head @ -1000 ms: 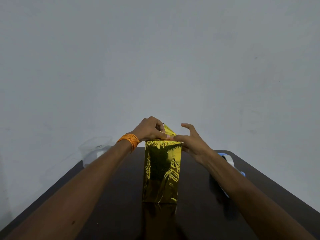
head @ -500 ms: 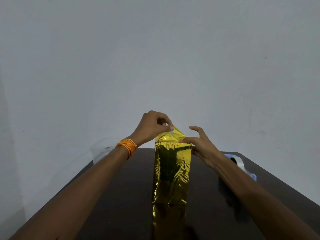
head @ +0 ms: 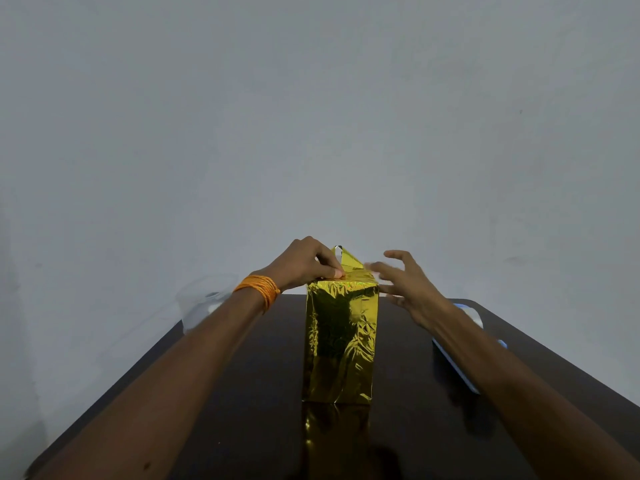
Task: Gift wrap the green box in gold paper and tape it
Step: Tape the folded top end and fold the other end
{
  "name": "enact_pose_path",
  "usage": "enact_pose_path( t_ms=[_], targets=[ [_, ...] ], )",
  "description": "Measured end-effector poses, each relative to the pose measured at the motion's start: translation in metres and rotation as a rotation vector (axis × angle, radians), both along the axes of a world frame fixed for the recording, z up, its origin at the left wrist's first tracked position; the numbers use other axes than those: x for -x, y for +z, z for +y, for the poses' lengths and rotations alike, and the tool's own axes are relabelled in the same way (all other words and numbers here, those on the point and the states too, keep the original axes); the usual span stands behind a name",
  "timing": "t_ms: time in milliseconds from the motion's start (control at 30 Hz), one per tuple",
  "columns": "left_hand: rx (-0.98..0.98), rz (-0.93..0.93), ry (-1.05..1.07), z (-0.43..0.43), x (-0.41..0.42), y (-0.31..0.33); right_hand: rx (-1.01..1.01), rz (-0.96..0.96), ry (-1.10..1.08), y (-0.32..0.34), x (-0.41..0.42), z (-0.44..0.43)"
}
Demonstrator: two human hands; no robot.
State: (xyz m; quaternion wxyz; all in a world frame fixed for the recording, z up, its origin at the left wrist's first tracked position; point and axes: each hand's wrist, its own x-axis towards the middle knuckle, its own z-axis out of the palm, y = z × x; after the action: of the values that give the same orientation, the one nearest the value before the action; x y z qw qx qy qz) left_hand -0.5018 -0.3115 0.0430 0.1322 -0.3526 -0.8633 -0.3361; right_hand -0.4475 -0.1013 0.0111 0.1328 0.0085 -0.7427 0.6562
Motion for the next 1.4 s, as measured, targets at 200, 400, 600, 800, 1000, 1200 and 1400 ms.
enact_pose_path(
  t_ms=[200, 400, 600, 800, 1000, 1200, 1400],
  targets=[
    [-0.006, -0.022, -0.027, 0.000, 0.001, 0.000, -0.237, 0.270, -0.226, 0.021, -0.002, 0.012],
    [-0.022, -0.026, -0.038, -0.002, 0.002, -0.001, -0.572, 0.260, 0.054, 0.054, -0.013, 0.008],
    [-0.004, -0.032, -0.038, -0.001, 0.001, 0.001, -0.789, 0.101, 0.255, 0.078, -0.009, 0.006],
    [0.002, -0.029, -0.044, -0.002, 0.003, -0.001, -0.868, 0.067, 0.314, 0.089, 0.000, -0.009],
    [-0.005, -0.022, -0.045, -0.002, 0.005, -0.002, -0.906, -0.019, 0.383, 0.085, 0.014, -0.011],
    [-0.017, -0.033, -0.056, -0.003, 0.008, -0.002, -0.941, -0.048, 0.375, 0.082, 0.023, -0.012],
    [-0.017, -0.041, -0.061, -0.002, 0.007, -0.002, -1.033, -0.074, 0.366, 0.077, 0.027, -0.013]
  ],
)
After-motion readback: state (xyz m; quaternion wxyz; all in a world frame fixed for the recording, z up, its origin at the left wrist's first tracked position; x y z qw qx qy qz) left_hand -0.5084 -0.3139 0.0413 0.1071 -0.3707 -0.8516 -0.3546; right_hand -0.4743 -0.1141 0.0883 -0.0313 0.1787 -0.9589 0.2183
